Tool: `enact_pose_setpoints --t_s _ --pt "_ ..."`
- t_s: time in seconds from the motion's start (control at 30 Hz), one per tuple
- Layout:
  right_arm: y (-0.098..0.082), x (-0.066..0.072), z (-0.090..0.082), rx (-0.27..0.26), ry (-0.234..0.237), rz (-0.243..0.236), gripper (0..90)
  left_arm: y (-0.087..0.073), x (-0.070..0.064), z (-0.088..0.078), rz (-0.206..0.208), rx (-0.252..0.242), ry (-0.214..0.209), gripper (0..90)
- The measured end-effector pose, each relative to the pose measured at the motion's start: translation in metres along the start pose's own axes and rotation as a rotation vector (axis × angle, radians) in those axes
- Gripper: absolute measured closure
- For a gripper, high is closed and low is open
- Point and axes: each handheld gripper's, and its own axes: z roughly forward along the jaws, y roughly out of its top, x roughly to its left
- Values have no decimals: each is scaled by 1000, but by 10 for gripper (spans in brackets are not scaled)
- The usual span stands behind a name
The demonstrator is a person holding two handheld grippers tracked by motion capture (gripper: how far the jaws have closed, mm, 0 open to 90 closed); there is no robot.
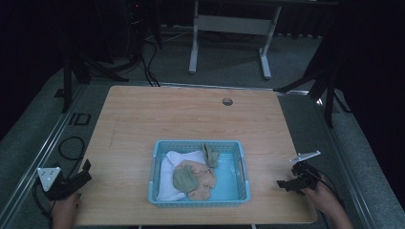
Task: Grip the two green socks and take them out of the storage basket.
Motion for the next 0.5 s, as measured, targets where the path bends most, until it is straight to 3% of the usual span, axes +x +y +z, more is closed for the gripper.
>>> enact_pose_setpoints --t_s 0.13,0.17,0.23,0.5 --pt "-2 7 2 91 65 -90 141 0 0 0 0 2 0 7" --pt "-3 11 3 122 84 -131 141 0 0 0 0 1 1 7" --pt "-3 14 4 156 125 -162 133 0 0 0 0 1 1 7" --pt "8 24 3 249 111 -265 139 0 0 0 0 2 1 7"
